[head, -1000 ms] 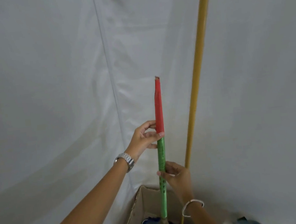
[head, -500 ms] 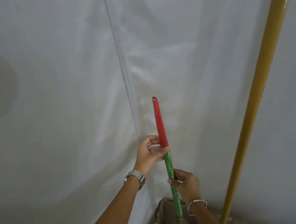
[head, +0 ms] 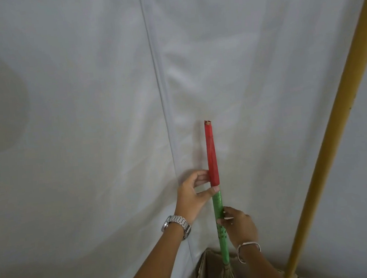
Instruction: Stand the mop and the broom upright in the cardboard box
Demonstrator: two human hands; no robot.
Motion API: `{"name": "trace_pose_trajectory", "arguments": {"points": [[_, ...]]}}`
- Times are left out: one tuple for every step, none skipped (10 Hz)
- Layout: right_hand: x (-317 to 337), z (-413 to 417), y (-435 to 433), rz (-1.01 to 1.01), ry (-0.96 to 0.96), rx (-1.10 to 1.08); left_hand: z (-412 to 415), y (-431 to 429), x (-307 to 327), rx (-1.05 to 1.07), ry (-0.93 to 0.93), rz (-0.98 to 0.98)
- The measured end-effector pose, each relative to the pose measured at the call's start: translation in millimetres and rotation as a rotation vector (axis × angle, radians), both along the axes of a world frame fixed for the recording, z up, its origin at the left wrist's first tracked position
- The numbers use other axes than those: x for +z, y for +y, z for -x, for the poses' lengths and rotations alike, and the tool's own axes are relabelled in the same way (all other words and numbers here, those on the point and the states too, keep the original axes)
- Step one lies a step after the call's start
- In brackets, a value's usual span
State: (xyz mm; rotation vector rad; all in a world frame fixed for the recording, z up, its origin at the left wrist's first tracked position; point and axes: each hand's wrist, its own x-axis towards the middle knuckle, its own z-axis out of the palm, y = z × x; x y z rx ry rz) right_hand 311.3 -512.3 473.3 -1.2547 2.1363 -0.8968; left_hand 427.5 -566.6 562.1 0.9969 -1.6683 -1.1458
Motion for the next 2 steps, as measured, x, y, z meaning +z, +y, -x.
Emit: {"name": "trace_pose_trajectory", "arguments": {"points": [[1,5,-2,-0.019,-0.009,0.096,3,5,0,0.031,0.04,0.018],[1,4,5,-0.089,0.176,0.26,2,17,2,0.179,0.019,0.148]]}}
